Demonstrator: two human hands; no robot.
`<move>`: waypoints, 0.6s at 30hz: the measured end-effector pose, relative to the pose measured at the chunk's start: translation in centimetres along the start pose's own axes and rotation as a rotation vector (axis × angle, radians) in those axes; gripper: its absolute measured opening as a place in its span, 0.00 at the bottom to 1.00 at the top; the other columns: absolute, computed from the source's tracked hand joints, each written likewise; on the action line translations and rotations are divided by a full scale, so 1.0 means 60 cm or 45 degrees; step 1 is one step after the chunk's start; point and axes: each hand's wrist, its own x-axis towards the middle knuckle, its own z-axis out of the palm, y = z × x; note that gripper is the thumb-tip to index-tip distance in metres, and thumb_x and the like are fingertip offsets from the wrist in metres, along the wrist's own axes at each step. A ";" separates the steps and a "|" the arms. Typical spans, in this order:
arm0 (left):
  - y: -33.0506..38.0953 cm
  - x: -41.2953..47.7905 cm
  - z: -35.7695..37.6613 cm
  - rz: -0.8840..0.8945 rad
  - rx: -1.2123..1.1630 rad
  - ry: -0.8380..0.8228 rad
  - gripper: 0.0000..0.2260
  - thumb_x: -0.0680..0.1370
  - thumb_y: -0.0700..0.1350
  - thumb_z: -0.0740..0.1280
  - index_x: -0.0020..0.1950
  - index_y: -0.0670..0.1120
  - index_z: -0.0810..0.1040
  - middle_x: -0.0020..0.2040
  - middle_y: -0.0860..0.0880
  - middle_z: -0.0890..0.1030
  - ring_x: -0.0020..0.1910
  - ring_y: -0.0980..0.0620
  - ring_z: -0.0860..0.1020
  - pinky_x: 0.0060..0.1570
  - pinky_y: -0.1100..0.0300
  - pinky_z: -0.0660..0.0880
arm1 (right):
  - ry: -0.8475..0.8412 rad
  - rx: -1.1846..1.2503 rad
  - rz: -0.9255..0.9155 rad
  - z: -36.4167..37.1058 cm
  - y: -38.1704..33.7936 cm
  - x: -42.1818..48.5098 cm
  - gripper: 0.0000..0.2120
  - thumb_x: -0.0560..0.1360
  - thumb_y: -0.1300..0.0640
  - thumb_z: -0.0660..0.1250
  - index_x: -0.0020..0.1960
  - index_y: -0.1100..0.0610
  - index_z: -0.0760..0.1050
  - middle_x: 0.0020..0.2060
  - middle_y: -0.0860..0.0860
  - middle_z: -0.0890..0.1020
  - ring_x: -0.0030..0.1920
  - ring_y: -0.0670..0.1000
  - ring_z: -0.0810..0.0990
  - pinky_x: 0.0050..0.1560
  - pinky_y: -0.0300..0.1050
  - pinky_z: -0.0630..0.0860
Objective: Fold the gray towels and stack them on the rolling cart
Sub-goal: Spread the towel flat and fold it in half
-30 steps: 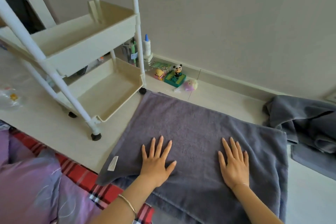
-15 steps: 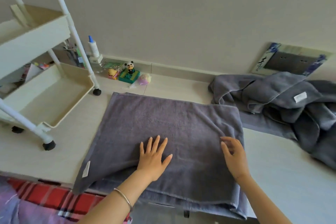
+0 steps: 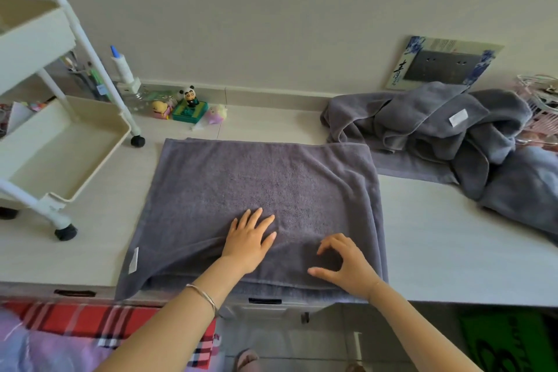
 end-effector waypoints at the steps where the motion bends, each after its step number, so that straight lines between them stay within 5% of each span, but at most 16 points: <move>1: -0.003 -0.002 0.002 0.005 0.003 -0.008 0.23 0.82 0.57 0.46 0.77 0.56 0.49 0.79 0.51 0.46 0.77 0.48 0.44 0.75 0.48 0.45 | -0.052 -0.093 -0.050 0.000 0.002 -0.011 0.23 0.63 0.31 0.68 0.49 0.45 0.73 0.53 0.38 0.72 0.55 0.40 0.69 0.57 0.32 0.63; 6: -0.006 -0.021 0.007 0.023 0.034 0.160 0.35 0.73 0.63 0.34 0.73 0.52 0.62 0.73 0.49 0.62 0.73 0.47 0.59 0.73 0.50 0.54 | -0.101 -0.388 -0.166 0.010 0.025 -0.043 0.15 0.69 0.41 0.70 0.50 0.48 0.77 0.58 0.42 0.71 0.58 0.45 0.68 0.62 0.40 0.62; 8: -0.011 -0.022 0.012 0.027 0.022 0.198 0.30 0.77 0.62 0.39 0.72 0.51 0.65 0.71 0.50 0.64 0.72 0.48 0.61 0.72 0.50 0.55 | -0.066 -0.372 -0.176 0.013 0.023 -0.043 0.11 0.70 0.44 0.69 0.47 0.49 0.78 0.53 0.43 0.73 0.54 0.46 0.71 0.59 0.43 0.67; 10: -0.016 -0.020 0.011 0.021 -0.036 0.160 0.21 0.82 0.57 0.48 0.72 0.52 0.63 0.73 0.51 0.62 0.74 0.49 0.57 0.73 0.48 0.52 | -0.021 -0.211 -0.170 0.007 0.012 -0.041 0.07 0.70 0.47 0.71 0.42 0.49 0.78 0.46 0.39 0.75 0.48 0.43 0.73 0.53 0.41 0.70; 13: -0.019 -0.023 0.000 0.013 -0.075 0.091 0.21 0.83 0.55 0.49 0.75 0.52 0.59 0.77 0.50 0.56 0.77 0.49 0.50 0.75 0.48 0.47 | 0.201 0.104 0.002 -0.050 -0.016 -0.047 0.08 0.70 0.55 0.74 0.38 0.46 0.76 0.37 0.39 0.80 0.41 0.42 0.77 0.43 0.30 0.70; 16: -0.037 -0.036 0.003 -0.042 -0.043 0.081 0.24 0.83 0.56 0.48 0.78 0.52 0.50 0.79 0.51 0.48 0.77 0.49 0.45 0.75 0.48 0.45 | 0.310 -0.158 -0.050 -0.111 -0.020 -0.067 0.05 0.71 0.53 0.70 0.38 0.48 0.75 0.32 0.40 0.78 0.37 0.44 0.77 0.36 0.32 0.71; 18: -0.053 -0.046 0.011 -0.033 0.016 0.064 0.25 0.83 0.56 0.48 0.78 0.53 0.45 0.79 0.52 0.44 0.77 0.50 0.42 0.75 0.48 0.43 | 0.010 -0.417 0.007 -0.117 -0.016 -0.075 0.04 0.71 0.51 0.69 0.38 0.48 0.75 0.33 0.39 0.76 0.35 0.44 0.77 0.36 0.32 0.69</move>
